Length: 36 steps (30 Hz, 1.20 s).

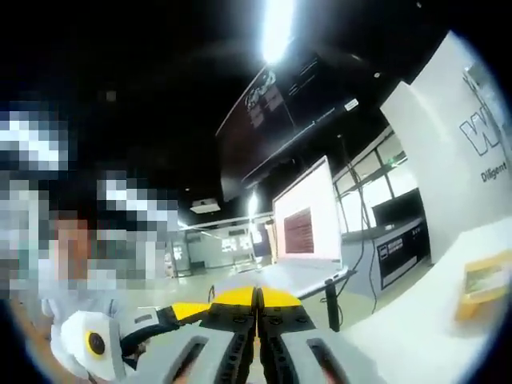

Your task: Tear open the coffee pouch, take out the coffee, and pour the coffee from the pouch into the cup

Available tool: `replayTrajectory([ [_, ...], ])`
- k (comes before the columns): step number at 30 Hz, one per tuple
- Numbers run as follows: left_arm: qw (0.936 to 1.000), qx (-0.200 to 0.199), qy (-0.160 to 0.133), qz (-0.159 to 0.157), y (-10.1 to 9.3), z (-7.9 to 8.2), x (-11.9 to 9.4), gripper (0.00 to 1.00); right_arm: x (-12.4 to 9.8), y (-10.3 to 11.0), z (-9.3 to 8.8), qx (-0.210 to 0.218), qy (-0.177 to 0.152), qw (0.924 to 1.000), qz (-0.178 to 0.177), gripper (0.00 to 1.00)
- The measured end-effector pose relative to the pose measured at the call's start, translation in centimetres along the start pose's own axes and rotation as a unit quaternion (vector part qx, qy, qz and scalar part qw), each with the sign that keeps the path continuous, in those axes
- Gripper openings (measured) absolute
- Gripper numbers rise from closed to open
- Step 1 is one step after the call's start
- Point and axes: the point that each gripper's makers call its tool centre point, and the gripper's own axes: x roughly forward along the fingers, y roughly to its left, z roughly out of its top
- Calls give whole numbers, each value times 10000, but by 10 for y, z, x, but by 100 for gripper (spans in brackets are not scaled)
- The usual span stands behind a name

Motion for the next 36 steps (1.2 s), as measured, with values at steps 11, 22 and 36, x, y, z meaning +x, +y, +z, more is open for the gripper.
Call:
replayTrajectory([
  [11,9979,529,346,-138,-7,-19,4,65,-1,22,32,-123,-246,9995,166,0],
  [22,9986,372,354,-130,-6,-19,11,69,-3,38,26,-165,-223,9991,323,0],
  [36,9984,406,352,-181,-10,-25,14,70,-5,11,11,29,-179,9998,85,0],
])
